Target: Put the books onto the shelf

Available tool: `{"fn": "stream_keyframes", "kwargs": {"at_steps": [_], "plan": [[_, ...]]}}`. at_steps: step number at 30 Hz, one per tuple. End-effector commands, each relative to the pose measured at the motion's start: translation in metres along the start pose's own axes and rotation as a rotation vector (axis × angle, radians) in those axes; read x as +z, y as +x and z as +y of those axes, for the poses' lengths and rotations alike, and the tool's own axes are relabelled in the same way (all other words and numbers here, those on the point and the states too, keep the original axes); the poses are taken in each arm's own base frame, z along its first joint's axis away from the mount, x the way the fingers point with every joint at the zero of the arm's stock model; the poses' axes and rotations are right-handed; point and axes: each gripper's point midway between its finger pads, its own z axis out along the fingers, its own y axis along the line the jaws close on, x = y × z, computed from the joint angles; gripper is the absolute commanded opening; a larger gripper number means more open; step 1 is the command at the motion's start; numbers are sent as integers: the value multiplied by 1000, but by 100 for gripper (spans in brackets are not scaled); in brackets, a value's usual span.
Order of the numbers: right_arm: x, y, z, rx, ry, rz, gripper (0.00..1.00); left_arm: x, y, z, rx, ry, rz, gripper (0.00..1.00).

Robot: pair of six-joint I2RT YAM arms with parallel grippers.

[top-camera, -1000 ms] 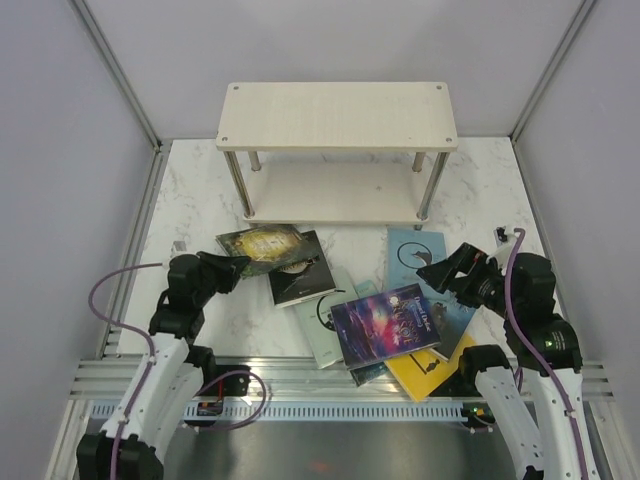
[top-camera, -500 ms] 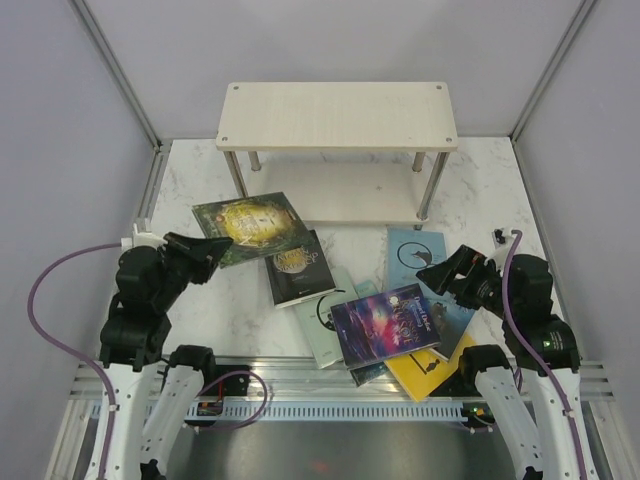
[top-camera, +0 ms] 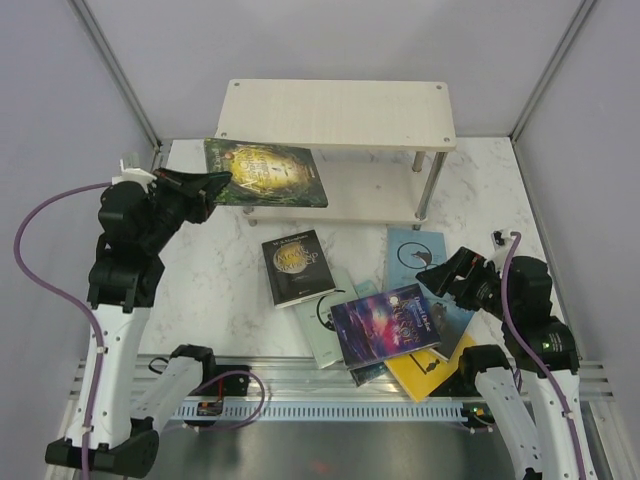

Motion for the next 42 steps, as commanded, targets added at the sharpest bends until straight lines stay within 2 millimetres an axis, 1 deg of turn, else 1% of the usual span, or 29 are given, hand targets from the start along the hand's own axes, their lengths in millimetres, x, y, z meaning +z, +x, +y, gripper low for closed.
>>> {"fn": "stream_keyframes", "kwargs": {"at_steps": [1,2,4,5,6,8,10,11,13,15,16,18,19,20,23,25,26,28,29,31,32,35,36,40,42], "plan": [[1,2,-1,-9,-2,6,98,-30,-49,-135,-101,452,-171,2],[0,3,0,-12,-4,8,98,-27,-54,-146,-115,466,-170,2],[-2,2,2,-26,-5,8,98,-29,-58,-161,-130,495,-173,2],[-2,1,2,-30,-3,8,98,-34,-60,-173,-137,524,-170,2],[-4,0,2,-42,1,3,98,-30,-62,-176,-148,524,-162,2],[-4,0,2,-48,6,6,98,-32,-66,-185,-157,538,-171,2],[-4,0,2,-52,6,6,98,-31,-70,-186,-170,540,-188,2],[-3,0,1,-50,9,11,98,-28,-73,-182,-183,528,-203,2],[-2,1,1,-45,11,18,98,-26,-76,-182,-223,540,-211,2],[-1,3,0,-46,10,25,98,-24,-84,-181,-222,530,-254,2],[-1,3,0,-46,10,25,98,-19,-87,-175,-233,505,-271,2],[0,6,-1,-43,10,32,98,-15,-102,-167,-267,480,-356,2],[1,7,-2,-42,10,37,98,-7,-107,-158,-284,455,-387,2],[2,7,-3,-38,13,41,98,-5,-115,-154,-305,443,-442,2],[3,6,-2,-40,16,46,98,17,-122,-142,-317,378,-528,2],[4,5,-3,-44,22,47,98,28,-122,-141,-320,353,-559,2],[4,4,-2,-46,23,47,98,44,-119,-132,-319,306,-587,2],[5,3,-4,-41,36,49,98,55,-115,-122,-344,252,-663,2],[6,3,-5,-41,41,51,98,68,-112,-113,-351,217,-684,2],[8,1,-6,-44,50,53,98,78,-110,-103,-360,173,-738,2],[7,-1,-5,-43,51,49,98,84,-110,-94,-369,142,-785,2],[7,-4,-4,-52,61,56,98,90,-112,-82,-397,109,-854,2],[7,-3,-4,-53,65,64,98,94,-111,-78,-391,92,-869,2],[7,-5,-2,-67,75,88,98,87,-114,-71,-305,2,-997,2],[8,-4,-2,-75,76,100,98,87,-113,-67,-274,-29,-1017,4]]}}
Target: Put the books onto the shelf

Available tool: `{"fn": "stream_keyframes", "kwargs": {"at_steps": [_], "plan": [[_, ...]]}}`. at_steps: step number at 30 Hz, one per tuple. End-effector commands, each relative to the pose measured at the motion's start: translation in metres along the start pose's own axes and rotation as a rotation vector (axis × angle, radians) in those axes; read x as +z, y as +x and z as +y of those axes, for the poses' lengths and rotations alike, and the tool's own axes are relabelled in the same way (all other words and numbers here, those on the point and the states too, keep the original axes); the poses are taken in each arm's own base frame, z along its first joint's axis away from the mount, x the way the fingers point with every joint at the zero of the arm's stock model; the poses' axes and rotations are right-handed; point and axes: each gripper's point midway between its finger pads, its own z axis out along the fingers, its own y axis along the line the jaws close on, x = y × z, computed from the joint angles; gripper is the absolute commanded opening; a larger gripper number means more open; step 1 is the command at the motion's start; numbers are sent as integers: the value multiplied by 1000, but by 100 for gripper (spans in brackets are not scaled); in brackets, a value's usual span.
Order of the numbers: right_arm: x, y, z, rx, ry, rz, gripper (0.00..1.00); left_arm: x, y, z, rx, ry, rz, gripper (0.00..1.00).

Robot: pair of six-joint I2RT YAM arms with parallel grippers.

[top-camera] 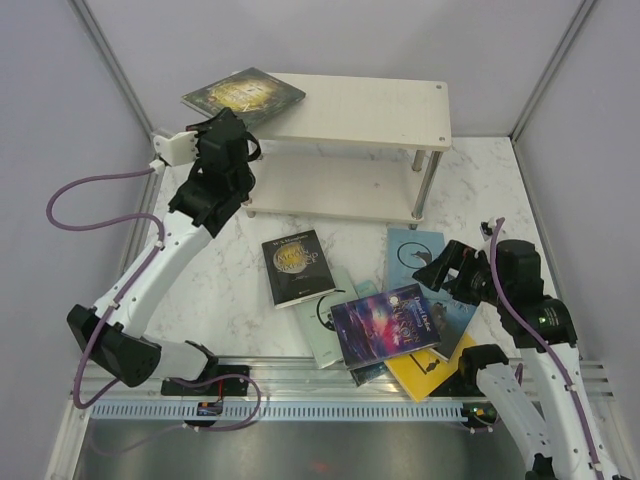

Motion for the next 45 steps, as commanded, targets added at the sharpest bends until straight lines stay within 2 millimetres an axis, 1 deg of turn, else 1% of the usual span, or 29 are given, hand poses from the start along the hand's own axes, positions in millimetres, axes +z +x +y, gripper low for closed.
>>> {"fn": "stream_keyframes", "kwargs": {"at_steps": [1,3,4,5,6,7,8,10,11,12,14,15,16,18,19,21,23,24,25,27,28,30,33,34,35,37,38,41,45], "plan": [[-5,-7,7,-45,-4,-8,98,-13,-57,-54,-150,73,-249,8],[-5,-6,6,-54,1,1,98,-13,-49,-49,-128,63,-247,15],[-4,-5,6,-53,2,7,98,-11,-38,-45,-101,56,-237,28],[-3,-5,5,-56,5,8,98,-10,-33,-42,-95,54,-226,37],[-3,-4,5,-54,7,11,98,-9,-25,-39,-83,54,-198,54],[-2,-4,4,-53,7,11,98,-8,-17,-37,-72,53,-181,73],[-2,-4,4,-51,8,10,98,-6,-9,-33,-51,47,-171,99],[-1,-3,3,-47,11,12,98,-10,1,-36,9,45,-162,100],[-1,-2,2,-45,13,12,98,-8,9,-34,39,40,-156,100],[-1,-2,1,-41,17,12,98,-10,13,-38,49,44,-145,100],[0,0,-1,-41,23,13,98,-14,25,-39,68,53,-91,100],[0,0,-1,-41,23,9,98,-17,28,-41,71,58,-72,100],[0,1,-2,-40,25,10,98,-23,37,-42,94,72,-22,100],[1,1,-4,-42,27,8,98,-31,42,-46,122,85,21,100],[1,3,-6,-42,31,8,98,-37,47,-44,170,87,44,100],[3,4,-8,-37,36,7,98,-40,46,-37,217,72,48,100],[5,5,-9,-31,33,6,98,-45,39,-31,243,63,61,100],[4,5,-9,-30,30,1,98,-46,39,-26,256,61,72,100],[6,7,-11,-28,33,6,98,-51,41,-28,272,80,116,100],[8,7,-13,-23,35,-1,98,-58,49,-32,342,121,185,100],[10,8,-15,-20,37,3,98,-62,59,-31,463,163,245,100],[12,7,-14,-14,34,-2,98,-64,67,-22,600,180,287,100],[15,6,-14,-11,31,-6,98,-66,62,-3,710,156,323,100],[16,6,-15,-8,31,-8,98,-70,62,1,743,175,360,100],[17,7,-16,-8,31,-6,98,-72,63,0,756,194,383,100],[18,9,-18,-4,32,-5,98,-79,73,8,812,228,458,100],[19,10,-18,-2,29,-4,98,-81,75,10,828,232,471,100],[21,12,-18,5,22,-1,98,-80,70,21,860,191,473,100],[18,10,-17,-5,14,-13,98,-86,52,11,871,213,466,100]]}}
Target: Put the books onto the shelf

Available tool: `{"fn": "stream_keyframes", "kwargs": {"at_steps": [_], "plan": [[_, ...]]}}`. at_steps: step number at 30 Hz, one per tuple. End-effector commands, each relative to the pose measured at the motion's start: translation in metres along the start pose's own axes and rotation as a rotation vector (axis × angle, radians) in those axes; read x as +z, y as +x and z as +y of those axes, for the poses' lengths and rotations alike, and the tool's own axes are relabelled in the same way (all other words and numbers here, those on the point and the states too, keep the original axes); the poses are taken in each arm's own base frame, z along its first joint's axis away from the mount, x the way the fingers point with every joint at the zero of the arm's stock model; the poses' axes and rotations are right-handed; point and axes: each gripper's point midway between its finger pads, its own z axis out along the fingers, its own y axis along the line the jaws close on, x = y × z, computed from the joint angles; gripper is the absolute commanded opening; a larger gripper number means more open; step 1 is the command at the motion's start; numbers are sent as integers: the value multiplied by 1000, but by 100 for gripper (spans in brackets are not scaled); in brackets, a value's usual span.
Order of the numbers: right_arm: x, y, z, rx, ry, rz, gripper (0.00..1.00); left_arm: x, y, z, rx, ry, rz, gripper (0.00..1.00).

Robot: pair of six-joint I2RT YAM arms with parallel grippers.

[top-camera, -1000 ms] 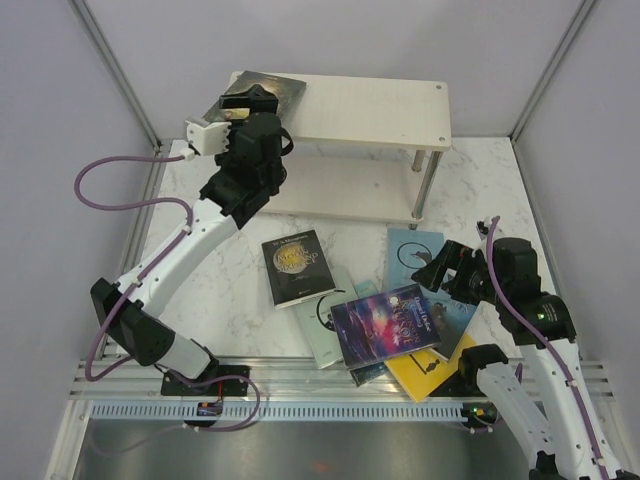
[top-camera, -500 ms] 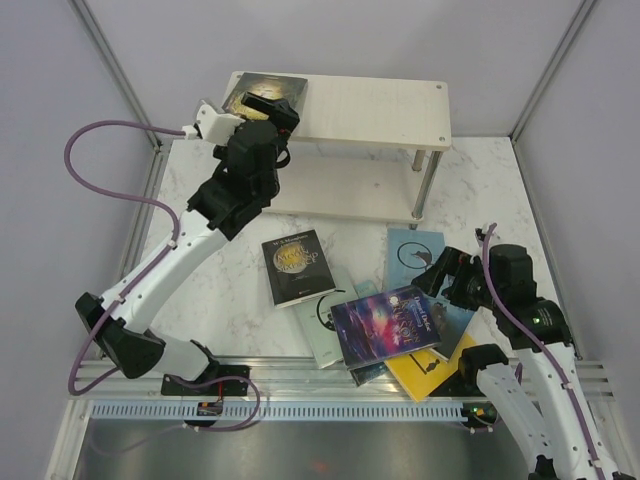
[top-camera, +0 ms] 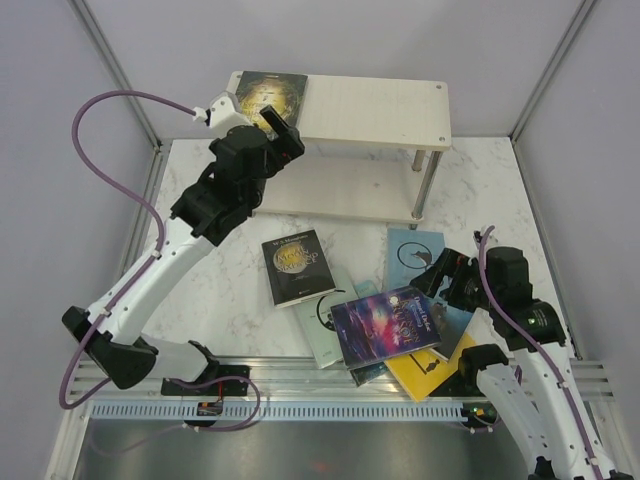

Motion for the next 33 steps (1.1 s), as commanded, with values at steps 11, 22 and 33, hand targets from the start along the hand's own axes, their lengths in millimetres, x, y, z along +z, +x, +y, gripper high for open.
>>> {"fn": "stream_keyframes", "kwargs": {"at_steps": [11,22,33], "plan": [[-11,-35,58,-104,-216,-89,98,-87,87,66,19,123,369,100],[36,-35,95,14,-378,68,98,-119,225,160,-437,139,737,100],[88,-38,72,162,-251,88,98,-100,269,190,-353,145,828,100]]}}
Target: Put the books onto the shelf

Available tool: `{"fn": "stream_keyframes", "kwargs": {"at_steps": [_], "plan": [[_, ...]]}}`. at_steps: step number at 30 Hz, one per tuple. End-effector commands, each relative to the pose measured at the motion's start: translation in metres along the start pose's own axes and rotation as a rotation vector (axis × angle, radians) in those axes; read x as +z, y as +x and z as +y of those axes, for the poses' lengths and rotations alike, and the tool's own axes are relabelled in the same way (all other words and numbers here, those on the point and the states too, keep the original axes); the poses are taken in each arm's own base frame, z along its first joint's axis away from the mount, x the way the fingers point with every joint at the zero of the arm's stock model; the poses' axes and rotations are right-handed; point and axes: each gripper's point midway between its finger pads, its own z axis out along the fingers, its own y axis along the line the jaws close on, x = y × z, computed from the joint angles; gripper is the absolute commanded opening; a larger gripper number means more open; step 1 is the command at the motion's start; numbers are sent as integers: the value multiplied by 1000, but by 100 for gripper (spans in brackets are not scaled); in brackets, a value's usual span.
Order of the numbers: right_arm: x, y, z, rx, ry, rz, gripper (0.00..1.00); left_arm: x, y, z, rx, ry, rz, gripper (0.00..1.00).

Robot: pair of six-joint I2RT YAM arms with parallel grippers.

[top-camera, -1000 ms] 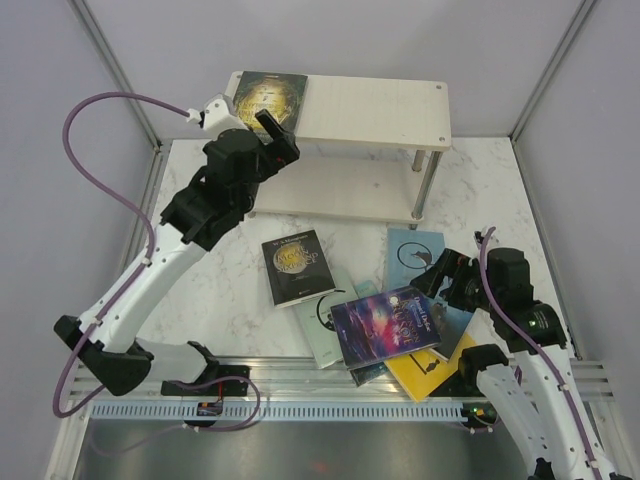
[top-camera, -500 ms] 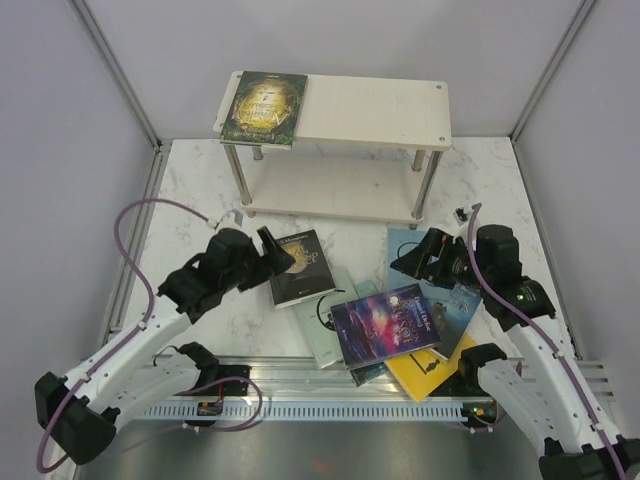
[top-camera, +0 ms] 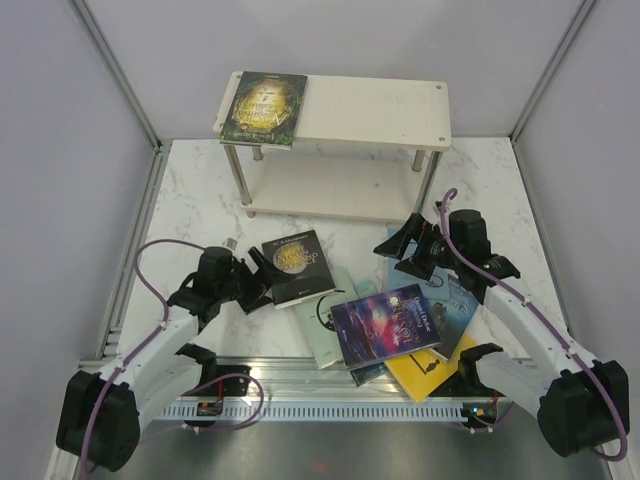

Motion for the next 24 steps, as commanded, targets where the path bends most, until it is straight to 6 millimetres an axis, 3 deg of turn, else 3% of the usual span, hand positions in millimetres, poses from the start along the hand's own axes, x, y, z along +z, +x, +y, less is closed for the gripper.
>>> {"fn": "stream_keyframes", "kwargs": {"at_steps": [1,8,10,11,13,14,15,17,18,23,24], "plan": [[12,-16,2,-3,6,-55,98,9,-1,-16,71,110,25,100],[34,-25,-5,-7,40,-18,98,30,2,15,25,57,8,100],[39,-20,-12,-17,49,10,98,32,-3,8,-19,107,-28,94],[43,-16,-16,-11,55,37,98,33,2,16,-47,104,-25,93],[45,-10,-23,-22,56,53,98,33,-2,6,-95,167,-46,90],[43,-9,-24,-29,55,44,98,33,1,11,-112,170,-47,89],[43,-2,-34,-22,68,49,98,32,-3,2,-137,216,-70,87],[41,-1,-32,-21,42,19,98,31,-5,4,-174,233,-91,84],[41,8,-42,1,49,29,98,31,-8,3,-201,237,-107,80],[38,16,-44,31,9,10,98,27,-18,-4,-262,263,-148,61],[36,16,-43,30,5,8,98,27,-19,-5,-269,262,-150,52]]}}
